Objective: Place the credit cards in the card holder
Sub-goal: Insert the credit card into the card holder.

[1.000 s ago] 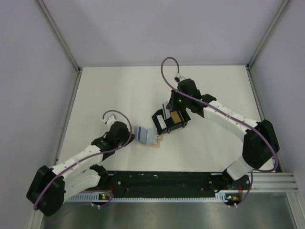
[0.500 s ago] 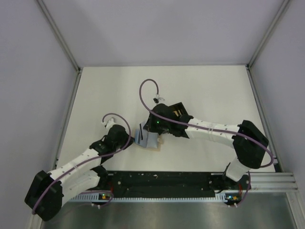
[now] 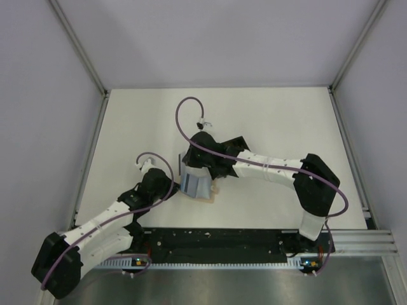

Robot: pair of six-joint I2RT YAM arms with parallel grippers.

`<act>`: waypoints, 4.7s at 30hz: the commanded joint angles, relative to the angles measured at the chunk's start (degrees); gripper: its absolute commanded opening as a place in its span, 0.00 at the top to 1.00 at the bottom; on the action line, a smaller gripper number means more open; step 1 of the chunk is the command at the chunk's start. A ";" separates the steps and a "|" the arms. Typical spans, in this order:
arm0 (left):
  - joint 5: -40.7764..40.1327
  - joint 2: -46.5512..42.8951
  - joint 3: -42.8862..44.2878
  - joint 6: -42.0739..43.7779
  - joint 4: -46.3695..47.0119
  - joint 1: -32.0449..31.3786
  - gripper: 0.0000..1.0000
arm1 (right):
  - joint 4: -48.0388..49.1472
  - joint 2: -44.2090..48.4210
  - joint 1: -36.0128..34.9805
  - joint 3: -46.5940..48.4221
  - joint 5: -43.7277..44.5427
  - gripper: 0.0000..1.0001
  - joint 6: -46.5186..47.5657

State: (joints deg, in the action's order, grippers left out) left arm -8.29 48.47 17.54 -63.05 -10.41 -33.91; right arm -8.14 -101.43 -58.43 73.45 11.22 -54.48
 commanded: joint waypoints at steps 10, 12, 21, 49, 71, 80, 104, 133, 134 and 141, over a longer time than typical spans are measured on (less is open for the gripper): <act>-0.05 -2.68 -0.84 1.52 3.21 -0.37 1.00 | -4.69 -4.83 -1.68 5.12 4.07 1.00 2.97; 0.12 -2.59 -0.93 1.44 3.38 -0.37 1.00 | -5.30 -4.83 -1.77 5.12 4.68 1.00 3.24; -0.32 -2.59 -1.37 1.00 3.30 -0.45 1.00 | -7.68 -2.55 -2.21 4.16 7.41 1.00 5.43; -2.52 -1.80 -1.63 0.82 0.92 -0.45 1.00 | -16.03 7.65 -2.30 -4.10 9.69 1.00 6.32; -1.37 0.05 -6.64 -4.45 0.57 -0.63 1.00 | 10.16 3.08 7.10 -17.64 -22.20 1.00 1.31; -0.93 -0.30 -7.17 -5.16 0.92 -0.98 1.00 | 14.38 -0.52 8.34 -18.25 -24.23 1.00 -1.15; -1.90 -3.12 -8.05 -9.81 -1.19 -2.65 1.00 | 15.52 0.45 5.96 -23.53 -18.34 1.00 -7.04; -3.92 -3.64 -9.98 -9.46 0.22 -3.18 1.00 | 7.26 -0.79 0.78 -25.72 -14.03 1.00 -4.32; -4.10 -3.56 -9.98 -9.46 0.13 -3.09 1.00 | 7.18 -0.62 0.69 -25.81 -13.95 1.00 -4.23; -4.36 -3.73 -9.72 -8.94 0.22 -3.09 1.00 | 7.26 1.14 0.60 -27.22 -13.16 1.00 -4.14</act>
State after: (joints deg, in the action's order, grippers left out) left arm -11.40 44.60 9.52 -73.34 -9.56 -36.86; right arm 6.11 -100.22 -56.12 49.15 -0.93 -59.86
